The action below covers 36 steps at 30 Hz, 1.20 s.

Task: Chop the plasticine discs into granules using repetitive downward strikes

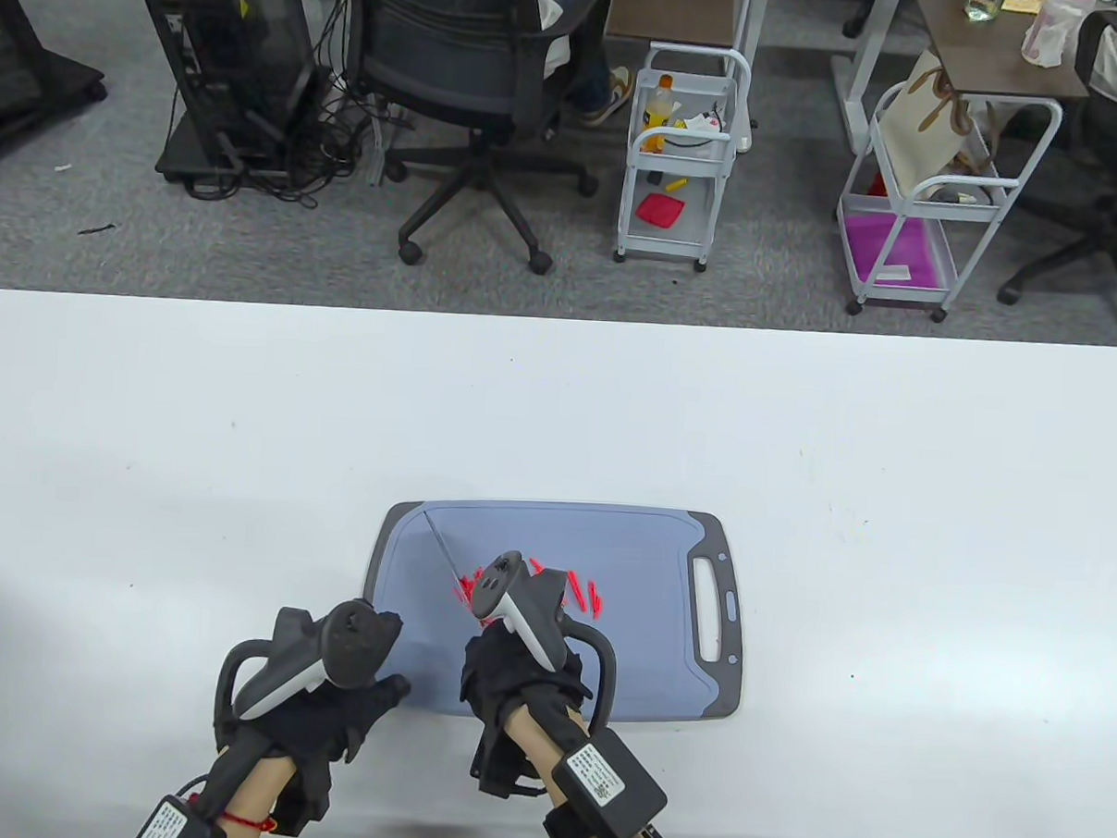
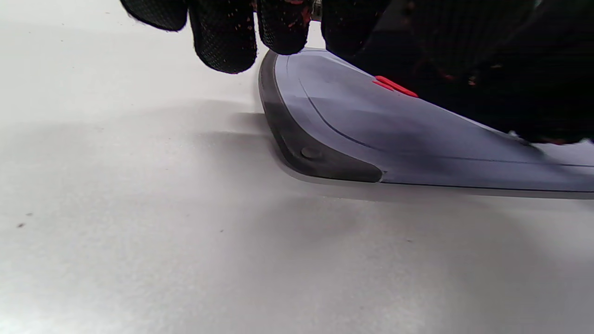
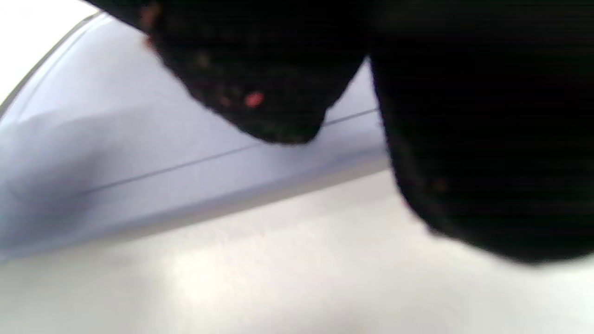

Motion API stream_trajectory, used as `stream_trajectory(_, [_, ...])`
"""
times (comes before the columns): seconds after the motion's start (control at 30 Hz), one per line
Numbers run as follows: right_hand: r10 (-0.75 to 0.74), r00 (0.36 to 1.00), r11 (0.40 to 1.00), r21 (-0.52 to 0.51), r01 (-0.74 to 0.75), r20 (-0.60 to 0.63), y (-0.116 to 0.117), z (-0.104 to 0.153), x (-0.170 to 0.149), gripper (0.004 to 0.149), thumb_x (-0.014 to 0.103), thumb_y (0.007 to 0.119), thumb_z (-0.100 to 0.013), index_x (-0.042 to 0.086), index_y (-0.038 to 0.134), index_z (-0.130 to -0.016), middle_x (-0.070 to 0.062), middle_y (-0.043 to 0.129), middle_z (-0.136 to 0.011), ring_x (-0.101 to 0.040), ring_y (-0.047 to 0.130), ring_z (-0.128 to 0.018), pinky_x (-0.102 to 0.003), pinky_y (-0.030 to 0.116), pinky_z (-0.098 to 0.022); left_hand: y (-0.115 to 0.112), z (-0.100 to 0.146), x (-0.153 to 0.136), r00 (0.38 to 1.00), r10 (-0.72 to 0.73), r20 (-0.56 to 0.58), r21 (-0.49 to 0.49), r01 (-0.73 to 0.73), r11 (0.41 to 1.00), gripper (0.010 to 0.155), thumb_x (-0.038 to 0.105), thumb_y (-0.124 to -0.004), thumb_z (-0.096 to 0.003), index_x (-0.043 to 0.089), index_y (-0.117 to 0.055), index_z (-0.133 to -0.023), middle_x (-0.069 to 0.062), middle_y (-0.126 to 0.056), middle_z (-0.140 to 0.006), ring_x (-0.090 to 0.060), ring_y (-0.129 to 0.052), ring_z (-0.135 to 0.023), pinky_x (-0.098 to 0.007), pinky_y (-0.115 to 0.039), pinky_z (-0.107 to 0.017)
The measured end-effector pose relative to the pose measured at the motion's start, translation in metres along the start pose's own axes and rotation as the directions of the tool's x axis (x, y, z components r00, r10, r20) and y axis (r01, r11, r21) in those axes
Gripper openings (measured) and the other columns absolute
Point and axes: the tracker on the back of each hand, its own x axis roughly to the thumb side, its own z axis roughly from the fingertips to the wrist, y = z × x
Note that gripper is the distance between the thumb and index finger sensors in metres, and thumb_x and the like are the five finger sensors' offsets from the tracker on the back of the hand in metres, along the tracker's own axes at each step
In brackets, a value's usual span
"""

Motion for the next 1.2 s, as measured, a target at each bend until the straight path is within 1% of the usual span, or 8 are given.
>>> stream_trajectory(0.03, [-0.023,1.000,0.999,-0.027,0.024,0.004,0.001,-0.004,0.005,0.064,0.058,0.077,-0.045,0.004,0.078,-0.080,0.006,0.102,-0.029,-0.032,0.114,-0.008,-0.050,0.083,-0.003,-0.001,0.000,0.001,1.000,-0.002,0.002,-0.007,0.002,1.000,0.076,0.061,-0.064,-0.0443,0.031,-0.053,-0.113,-0.011,-0.049,-0.126,-0.044,-0.066,-0.108,-0.065,-0.051,-0.075])
stream_trajectory(0.1, [0.001,1.000,1.000,-0.007,-0.001,-0.006,-0.001,-0.003,0.006,0.064,0.058,0.077,-0.045,0.004,0.077,-0.080,0.006,0.102,-0.029,-0.032,0.114,-0.008,-0.050,0.083,-0.003,-0.001,0.001,0.000,1.000,-0.002,0.003,-0.009,0.002,1.000,0.076,0.061,-0.064,-0.0442,0.031,-0.053,-0.113,-0.011,-0.049,-0.126,-0.044,-0.066,-0.108,-0.065,-0.051,-0.075])
stream_trajectory(0.17, [0.058,0.998,0.996,0.073,-0.056,-0.026,-0.010,0.006,-0.001,0.064,0.057,0.077,-0.046,0.003,0.078,-0.080,0.006,0.102,-0.029,-0.032,0.114,-0.007,-0.050,0.082,-0.003,0.000,0.000,-0.001,1.000,0.002,-0.001,-0.003,-0.002,1.000,0.076,0.061,-0.064,-0.0442,0.031,-0.053,-0.113,-0.012,-0.049,-0.126,-0.044,-0.066,-0.108,-0.065,-0.051,-0.075])
stream_trajectory(0.2, [0.071,0.997,0.996,0.058,-0.070,-0.020,-0.011,0.007,-0.005,0.064,0.057,0.077,-0.046,0.003,0.079,-0.080,0.006,0.102,-0.029,-0.032,0.114,-0.007,-0.050,0.083,-0.003,0.001,-0.001,-0.002,1.000,0.007,-0.008,-0.005,-0.007,1.000,0.076,0.061,-0.064,-0.0442,0.031,-0.053,-0.113,-0.012,-0.049,-0.126,-0.044,-0.066,-0.108,-0.065,-0.051,-0.075])
stream_trajectory(0.47, [-0.128,0.991,0.992,0.019,0.128,0.020,-0.006,-0.008,-0.015,0.062,0.058,0.079,-0.046,0.007,0.082,-0.080,0.007,0.104,-0.030,-0.030,0.114,-0.008,-0.049,0.083,-0.004,0.000,0.001,-0.001,1.000,0.001,0.002,-0.002,-0.001,1.000,0.075,0.061,-0.064,-0.0441,0.032,-0.055,-0.112,-0.011,-0.049,-0.126,-0.044,-0.066,-0.108,-0.065,-0.051,-0.075])
stream_trajectory(0.67, [-0.307,0.944,0.950,-0.013,0.311,0.124,-0.029,0.012,-0.036,0.059,0.057,0.077,-0.048,0.010,0.083,-0.084,0.005,0.104,-0.034,-0.030,0.113,-0.008,-0.048,0.083,-0.003,0.000,0.000,0.000,1.000,-0.010,-0.001,-0.003,0.010,1.000,0.075,0.061,-0.064,-0.0442,0.032,-0.055,-0.112,-0.011,-0.049,-0.126,-0.044,-0.066,-0.108,-0.065,-0.051,-0.075])
stream_trajectory(0.77, [-0.282,0.952,0.955,-0.055,0.290,0.122,-0.031,0.016,-0.038,0.058,0.056,0.076,-0.049,0.017,0.081,-0.092,0.004,0.104,-0.035,-0.030,0.113,-0.009,-0.048,0.083,-0.004,-0.001,0.000,0.002,1.000,-0.014,0.003,-0.006,0.014,1.000,0.075,0.061,-0.064,-0.0441,0.032,-0.055,-0.113,-0.011,-0.049,-0.126,-0.044,-0.066,-0.108,-0.065,-0.051,-0.075])
stream_trajectory(1.2, [-0.134,0.991,0.988,-0.073,0.135,0.017,-0.014,0.000,-0.035,0.056,0.055,0.076,-0.049,0.018,0.082,-0.091,0.004,0.104,-0.037,-0.030,0.113,-0.010,-0.047,0.083,-0.004,-0.001,-0.001,0.000,1.000,-0.011,0.000,-0.006,0.011,1.000,0.075,0.061,-0.064,-0.0441,0.031,-0.055,-0.113,-0.012,-0.049,-0.126,-0.044,-0.066,-0.108,-0.065,-0.051,-0.075])
